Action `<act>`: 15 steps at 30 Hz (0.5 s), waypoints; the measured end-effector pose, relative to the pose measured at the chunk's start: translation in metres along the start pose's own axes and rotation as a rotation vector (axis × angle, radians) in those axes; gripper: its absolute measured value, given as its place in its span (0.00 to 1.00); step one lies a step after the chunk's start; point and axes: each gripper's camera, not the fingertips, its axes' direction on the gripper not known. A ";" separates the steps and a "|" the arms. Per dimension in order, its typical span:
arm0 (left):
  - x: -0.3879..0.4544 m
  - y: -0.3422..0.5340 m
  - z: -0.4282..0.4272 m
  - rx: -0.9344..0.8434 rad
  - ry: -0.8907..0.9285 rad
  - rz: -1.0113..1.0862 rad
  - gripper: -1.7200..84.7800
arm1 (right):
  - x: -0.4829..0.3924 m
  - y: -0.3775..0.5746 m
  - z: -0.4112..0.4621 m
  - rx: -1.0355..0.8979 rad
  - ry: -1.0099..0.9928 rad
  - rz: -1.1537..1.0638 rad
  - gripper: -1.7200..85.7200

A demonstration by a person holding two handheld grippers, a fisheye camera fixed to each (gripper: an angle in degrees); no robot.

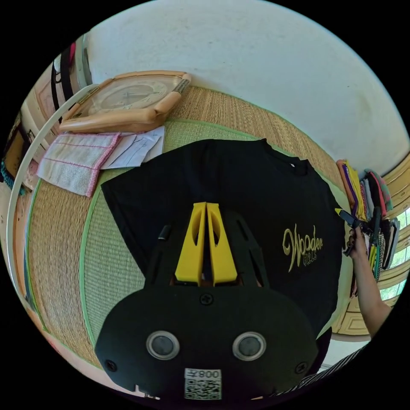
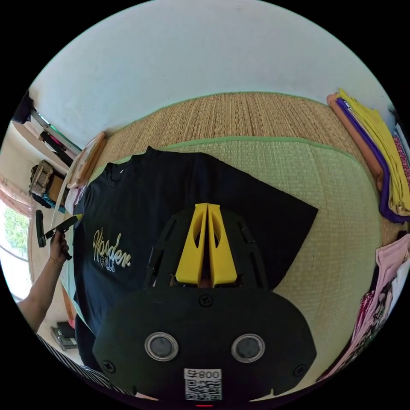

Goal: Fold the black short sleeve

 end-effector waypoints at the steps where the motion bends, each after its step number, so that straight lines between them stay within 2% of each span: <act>1: -0.007 0.018 -0.009 0.005 0.025 0.001 0.02 | 0.001 0.007 -0.007 0.009 -0.004 -0.002 0.02; 4: -0.028 0.075 -0.030 -0.019 0.112 0.007 0.03 | 0.008 0.054 -0.040 0.021 -0.070 -0.005 0.02; 10: -0.071 0.208 -0.053 -0.205 0.233 -0.054 0.08 | 0.021 0.195 -0.092 -0.093 -0.191 0.064 0.02; 15: -0.082 0.267 -0.052 -0.275 0.233 -0.053 0.10 | 0.030 0.289 -0.124 -0.206 -0.189 0.187 0.04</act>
